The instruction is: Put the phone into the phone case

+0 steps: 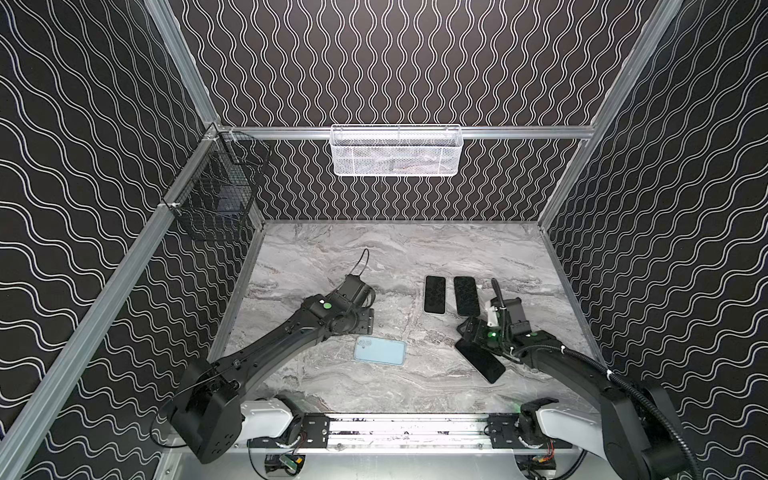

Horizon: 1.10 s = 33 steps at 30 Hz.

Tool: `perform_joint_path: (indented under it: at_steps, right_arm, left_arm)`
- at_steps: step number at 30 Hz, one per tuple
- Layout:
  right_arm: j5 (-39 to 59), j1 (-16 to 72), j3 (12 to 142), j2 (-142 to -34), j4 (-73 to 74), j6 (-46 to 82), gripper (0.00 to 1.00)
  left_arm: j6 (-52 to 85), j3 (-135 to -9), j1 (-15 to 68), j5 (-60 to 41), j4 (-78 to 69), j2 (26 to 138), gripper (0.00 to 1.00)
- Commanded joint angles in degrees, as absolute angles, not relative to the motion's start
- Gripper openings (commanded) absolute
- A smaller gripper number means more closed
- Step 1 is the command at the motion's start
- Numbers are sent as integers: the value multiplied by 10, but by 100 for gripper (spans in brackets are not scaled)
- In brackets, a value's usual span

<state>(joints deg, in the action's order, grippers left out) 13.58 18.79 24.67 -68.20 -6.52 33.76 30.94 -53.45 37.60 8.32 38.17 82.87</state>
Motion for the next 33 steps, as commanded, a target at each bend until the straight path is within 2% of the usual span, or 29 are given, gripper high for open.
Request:
perform_joint_path:
  at_steps: [1, 4, 8, 10, 16, 22, 27, 30, 33]
  right_arm:
    - [141, 246, 248, -704, -28, 383, 90]
    - [140, 311, 262, -743, 2, 407, 90]
    - [119, 331, 290, -754, -17, 412, 89]
    - [86, 328, 300, -716, -51, 408, 90]
    - [-21, 272, 315, -557, -207, 430, 90]
    - [-44, 228, 294, -455, -339, 472, 91]
    - [-19, 226, 291, -468, -402, 486, 91]
    - [12, 227, 285, -491, -411, 496, 91]
    - [2, 228, 281, -501, -425, 501, 90]
  left_arm:
    - [306, -531, 376, 81, 364, 825, 75]
    - [307, -527, 375, 72, 360, 821, 76]
    - [304, -518, 376, 49, 353, 813, 77]
    - [297, -512, 376, 20, 340, 805, 79]
    - [267, -494, 382, -93, 276, 791, 98]
    - [241, -511, 427, -157, 242, 819, 98]
    - [257, -534, 486, -176, 216, 870, 98]
    - [278, -528, 496, -183, 186, 884, 98]
    - [283, -523, 496, -176, 180, 883, 98]
